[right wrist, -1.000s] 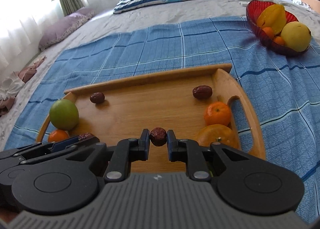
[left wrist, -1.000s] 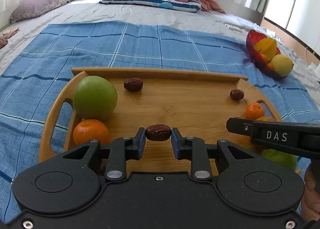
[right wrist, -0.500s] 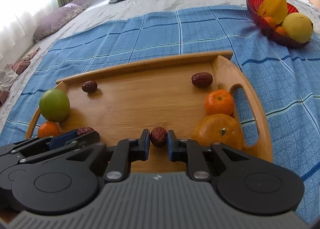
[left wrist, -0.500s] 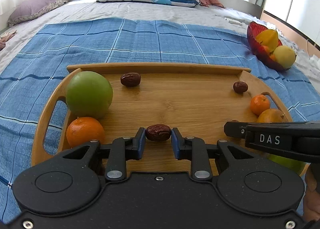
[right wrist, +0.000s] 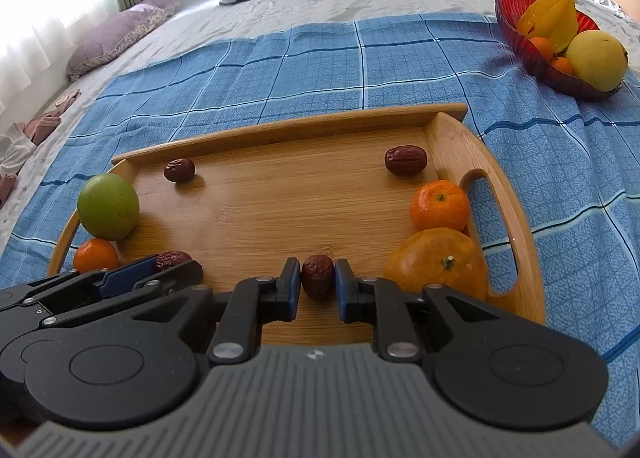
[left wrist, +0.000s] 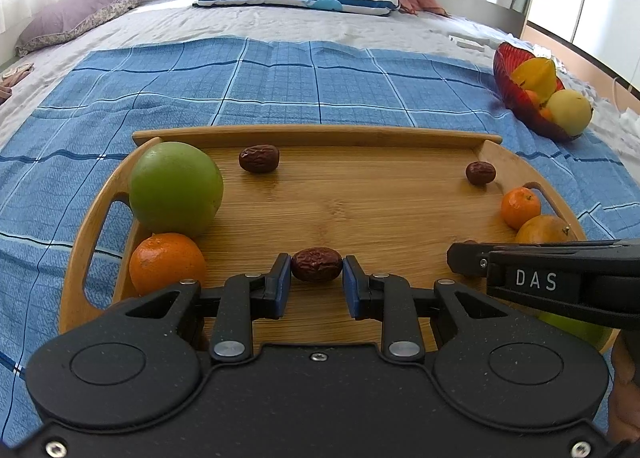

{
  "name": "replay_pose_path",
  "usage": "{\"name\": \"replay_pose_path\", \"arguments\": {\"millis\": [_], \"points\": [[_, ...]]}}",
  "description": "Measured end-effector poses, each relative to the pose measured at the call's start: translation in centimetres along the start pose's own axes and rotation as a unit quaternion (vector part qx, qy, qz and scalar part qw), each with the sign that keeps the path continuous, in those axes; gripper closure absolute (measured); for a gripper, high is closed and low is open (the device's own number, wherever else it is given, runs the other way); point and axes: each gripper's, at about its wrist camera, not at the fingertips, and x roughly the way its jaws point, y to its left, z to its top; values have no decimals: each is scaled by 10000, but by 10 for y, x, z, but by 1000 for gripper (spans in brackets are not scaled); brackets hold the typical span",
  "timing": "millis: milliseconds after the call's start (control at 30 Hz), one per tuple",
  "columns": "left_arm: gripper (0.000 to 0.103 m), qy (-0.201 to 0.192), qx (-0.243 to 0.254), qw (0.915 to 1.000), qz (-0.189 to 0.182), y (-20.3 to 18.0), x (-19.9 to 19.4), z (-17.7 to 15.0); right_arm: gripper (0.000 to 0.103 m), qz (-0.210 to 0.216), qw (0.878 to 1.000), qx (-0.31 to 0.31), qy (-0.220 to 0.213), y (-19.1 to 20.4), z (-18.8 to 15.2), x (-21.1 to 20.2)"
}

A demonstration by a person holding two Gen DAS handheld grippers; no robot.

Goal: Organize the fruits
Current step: 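Lift both red dates and carry them over the wooden tray with both tools, then lower the red dates onto the tray and open both tools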

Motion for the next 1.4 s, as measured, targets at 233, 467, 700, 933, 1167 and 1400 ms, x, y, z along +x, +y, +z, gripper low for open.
{"name": "replay_pose_path", "arguments": {"millis": [233,467,700,933,1167,1400], "points": [[76,-13,-11,10000,-10,0,0,0,71,-13,10000,-44,7,0,0,0],[76,-11,-52,10000,-37,2,-1,0,68,-31,10000,-67,-4,1,0,0],[73,-7,-78,9999,-68,1,-1,0,67,-32,10000,-72,2,1,0,0],[69,-9,-120,9999,-118,0,-3,0,67,-44,9999,-95,-13,0,0,-3],[59,-69,-140,9998,-109,1,-11,1,65,-47,9999,-121,-104,1,0,-9],[52,-184,-177,9997,-61,5,-22,1,59,-19,9997,-119,-207,1,-2,-17]]}}
